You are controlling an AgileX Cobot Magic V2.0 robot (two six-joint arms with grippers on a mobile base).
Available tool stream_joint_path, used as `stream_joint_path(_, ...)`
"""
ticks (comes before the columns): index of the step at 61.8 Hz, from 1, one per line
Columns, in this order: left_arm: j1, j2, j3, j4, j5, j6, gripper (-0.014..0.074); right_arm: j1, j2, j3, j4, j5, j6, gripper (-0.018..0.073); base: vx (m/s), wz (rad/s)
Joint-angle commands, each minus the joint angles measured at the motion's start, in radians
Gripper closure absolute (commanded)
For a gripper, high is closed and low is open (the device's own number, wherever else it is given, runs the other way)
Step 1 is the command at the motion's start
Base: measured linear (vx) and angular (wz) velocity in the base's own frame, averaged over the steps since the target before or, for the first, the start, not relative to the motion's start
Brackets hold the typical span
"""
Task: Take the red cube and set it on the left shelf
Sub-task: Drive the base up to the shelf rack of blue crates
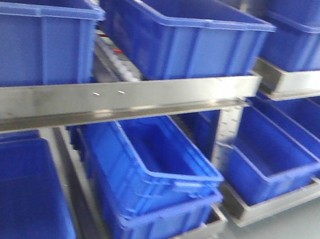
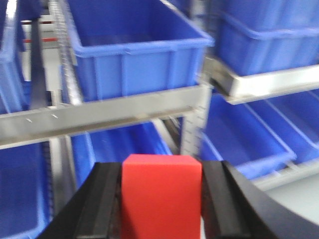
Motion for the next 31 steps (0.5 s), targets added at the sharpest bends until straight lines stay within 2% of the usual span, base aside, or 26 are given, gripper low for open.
stream_joint_path(1, -0.005, 0.005, 0.022, -0.005, -0.091, 0.001, 0.0491, 0.001, 0.007, -0.03, -0.014, -0.084, -0.002, 0.0502, 0.39, 0.59)
stream_joint_path(31, -0.005, 0.005, 0.022, -0.005, -0.091, 0.001, 0.0491, 0.001, 0.007, -0.03, -0.014, -0.084, -0.002, 0.0502, 0.31, 0.6)
